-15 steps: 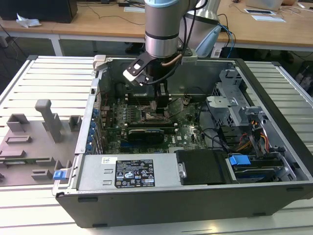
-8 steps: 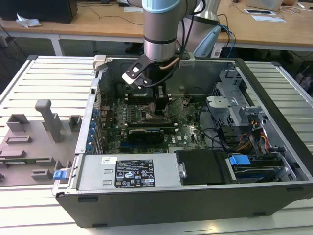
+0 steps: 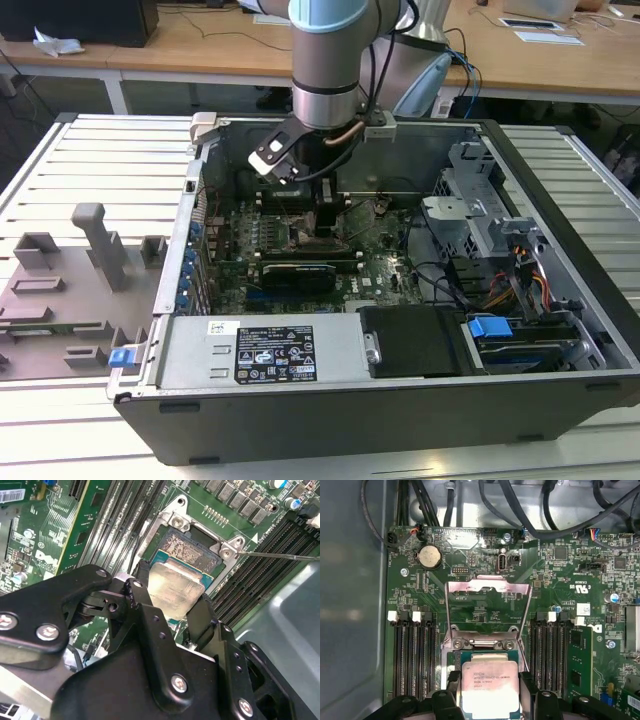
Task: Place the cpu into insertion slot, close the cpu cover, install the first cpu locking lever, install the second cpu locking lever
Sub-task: 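Place the cpu into insertion slot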
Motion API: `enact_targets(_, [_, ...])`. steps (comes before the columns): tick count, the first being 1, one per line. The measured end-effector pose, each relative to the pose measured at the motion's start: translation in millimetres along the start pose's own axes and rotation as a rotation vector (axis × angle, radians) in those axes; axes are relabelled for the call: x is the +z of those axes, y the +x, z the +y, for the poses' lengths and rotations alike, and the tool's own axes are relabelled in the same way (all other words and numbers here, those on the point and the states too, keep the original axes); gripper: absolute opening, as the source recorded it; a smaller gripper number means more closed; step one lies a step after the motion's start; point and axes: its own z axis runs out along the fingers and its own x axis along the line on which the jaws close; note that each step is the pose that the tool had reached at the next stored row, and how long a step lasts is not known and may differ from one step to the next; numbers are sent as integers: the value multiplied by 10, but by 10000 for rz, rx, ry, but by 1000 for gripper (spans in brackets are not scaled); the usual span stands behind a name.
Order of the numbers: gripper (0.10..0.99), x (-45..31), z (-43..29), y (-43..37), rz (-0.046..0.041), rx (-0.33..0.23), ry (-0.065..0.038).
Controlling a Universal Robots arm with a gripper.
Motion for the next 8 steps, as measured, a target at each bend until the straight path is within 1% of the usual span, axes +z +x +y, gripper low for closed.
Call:
enact_targets(2, [545,13,-23,1,0,2,0])
enact_targets(8, [545,62,-42,2,-2,5,1])
